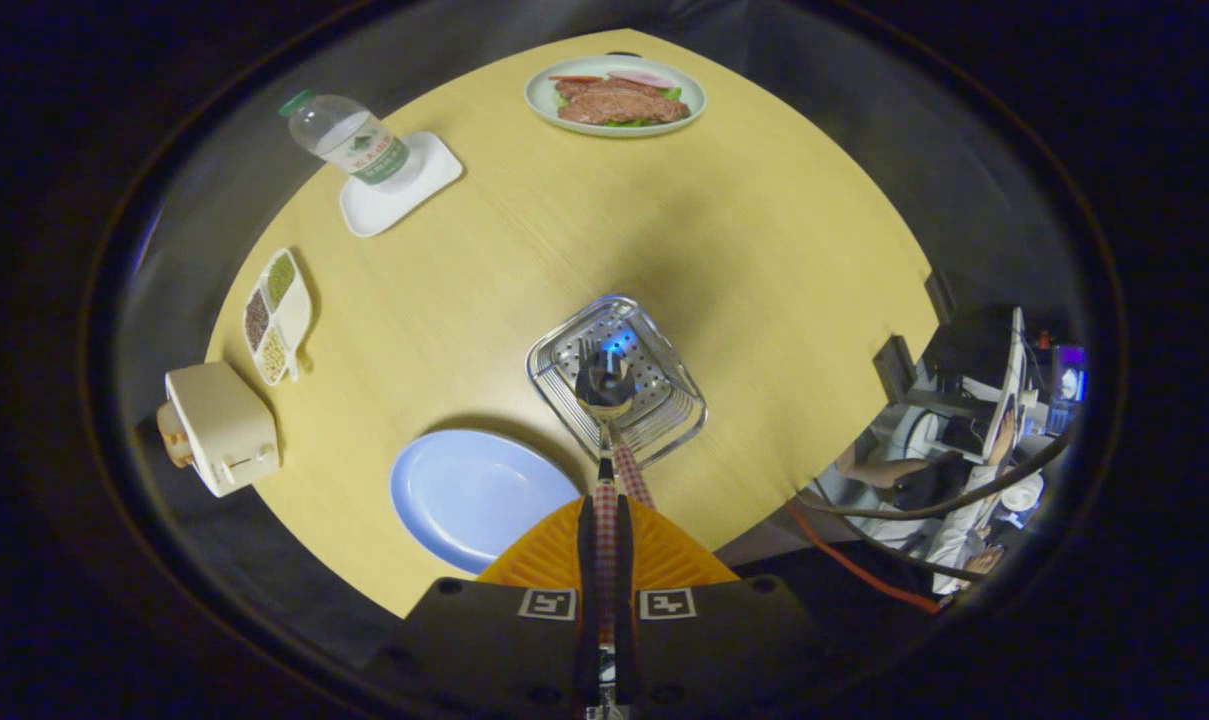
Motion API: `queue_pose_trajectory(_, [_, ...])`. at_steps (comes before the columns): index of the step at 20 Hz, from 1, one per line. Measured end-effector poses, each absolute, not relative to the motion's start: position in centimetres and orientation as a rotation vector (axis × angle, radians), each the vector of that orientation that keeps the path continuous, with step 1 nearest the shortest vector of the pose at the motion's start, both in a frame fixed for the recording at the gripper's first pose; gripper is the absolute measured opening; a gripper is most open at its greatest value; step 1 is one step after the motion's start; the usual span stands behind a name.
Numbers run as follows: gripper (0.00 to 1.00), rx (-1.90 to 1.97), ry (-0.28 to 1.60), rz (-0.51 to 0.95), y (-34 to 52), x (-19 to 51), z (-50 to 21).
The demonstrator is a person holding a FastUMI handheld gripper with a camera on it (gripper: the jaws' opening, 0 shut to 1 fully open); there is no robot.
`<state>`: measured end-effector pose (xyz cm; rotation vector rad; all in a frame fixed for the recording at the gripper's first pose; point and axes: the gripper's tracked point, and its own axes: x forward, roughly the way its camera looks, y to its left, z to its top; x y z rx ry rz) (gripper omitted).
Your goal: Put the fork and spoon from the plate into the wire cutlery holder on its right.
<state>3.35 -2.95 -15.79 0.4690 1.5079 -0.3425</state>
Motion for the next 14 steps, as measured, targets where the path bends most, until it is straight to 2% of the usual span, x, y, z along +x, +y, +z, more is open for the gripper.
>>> queue_pose_trajectory(6, [0.12,0.479,1.549,-0.287,-3.3,4.8,-17.6])
queue_pose_trajectory(11, [0.18,0.47,1.548,-0.283,-3.8,5.0,-17.8])
queue_pose_trajectory(12, [0.21,0.49,1.537,-0.278,-3.7,5.5,-17.6])
queue_pose_trajectory(14, [0.37,0.519,1.496,-0.282,-3.2,5.8,-16.7])
